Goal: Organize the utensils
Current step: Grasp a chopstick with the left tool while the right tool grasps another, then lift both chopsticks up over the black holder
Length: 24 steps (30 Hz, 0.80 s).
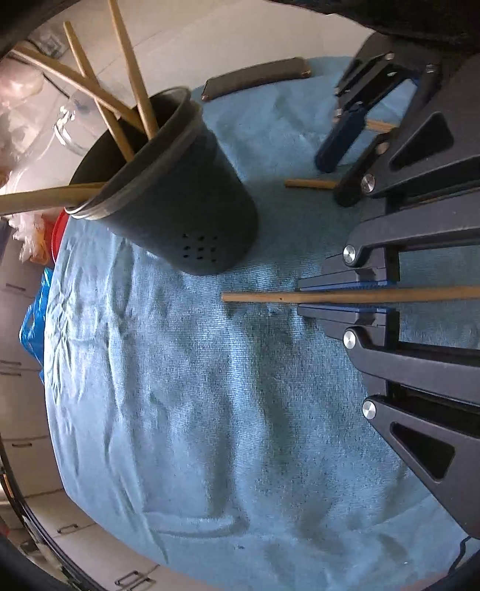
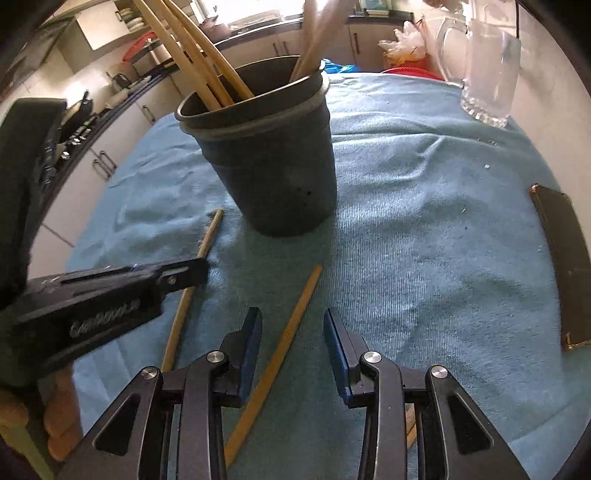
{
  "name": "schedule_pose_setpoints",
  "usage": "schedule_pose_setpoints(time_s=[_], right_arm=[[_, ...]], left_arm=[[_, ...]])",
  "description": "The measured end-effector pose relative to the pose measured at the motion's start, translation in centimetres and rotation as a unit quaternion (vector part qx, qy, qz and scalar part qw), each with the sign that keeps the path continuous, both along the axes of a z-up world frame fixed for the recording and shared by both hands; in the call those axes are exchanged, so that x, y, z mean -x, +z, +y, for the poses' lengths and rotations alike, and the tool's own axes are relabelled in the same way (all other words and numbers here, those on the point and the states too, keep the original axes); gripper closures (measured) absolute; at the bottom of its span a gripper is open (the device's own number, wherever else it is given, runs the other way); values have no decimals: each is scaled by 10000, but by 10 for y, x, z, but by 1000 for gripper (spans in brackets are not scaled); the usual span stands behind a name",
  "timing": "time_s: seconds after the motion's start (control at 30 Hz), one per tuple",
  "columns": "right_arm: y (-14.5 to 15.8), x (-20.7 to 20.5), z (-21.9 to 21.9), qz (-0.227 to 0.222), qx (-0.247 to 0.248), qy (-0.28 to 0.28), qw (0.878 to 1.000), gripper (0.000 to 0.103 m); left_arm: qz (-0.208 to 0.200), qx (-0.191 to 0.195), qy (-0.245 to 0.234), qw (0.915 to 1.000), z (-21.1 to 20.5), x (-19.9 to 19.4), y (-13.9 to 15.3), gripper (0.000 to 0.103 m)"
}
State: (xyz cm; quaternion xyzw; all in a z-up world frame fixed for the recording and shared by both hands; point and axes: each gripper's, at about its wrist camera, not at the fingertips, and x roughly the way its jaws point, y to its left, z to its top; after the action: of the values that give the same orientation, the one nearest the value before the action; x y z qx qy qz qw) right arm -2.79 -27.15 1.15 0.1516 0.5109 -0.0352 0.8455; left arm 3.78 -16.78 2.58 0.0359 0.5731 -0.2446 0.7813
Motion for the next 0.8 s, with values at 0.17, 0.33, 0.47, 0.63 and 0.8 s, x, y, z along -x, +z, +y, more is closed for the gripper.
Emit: schedule_pose_setpoints(time_s=[0.17, 0.33, 0.47, 0.63, 0.8], right_arm=[[0, -8, 15, 80, 825, -86, 9965, 90], [8, -4, 13, 42, 473, -56, 9989, 97], [40, 17, 17, -365, 376, -28, 9986, 97], [81, 49, 21, -927, 255, -40, 9954, 97], [115, 79, 28, -1421, 210, -50, 9896, 97]], left_arm=[[-133, 78, 72, 9999, 32, 14, 7, 97], [-359, 363, 154, 9986, 72, 37, 33, 97], [-678, 586, 204, 9958, 92, 57, 60, 97], [-1154, 841, 210, 9895, 103, 84, 100, 97], [-1671, 952, 195, 9811, 107, 117, 131, 97]])
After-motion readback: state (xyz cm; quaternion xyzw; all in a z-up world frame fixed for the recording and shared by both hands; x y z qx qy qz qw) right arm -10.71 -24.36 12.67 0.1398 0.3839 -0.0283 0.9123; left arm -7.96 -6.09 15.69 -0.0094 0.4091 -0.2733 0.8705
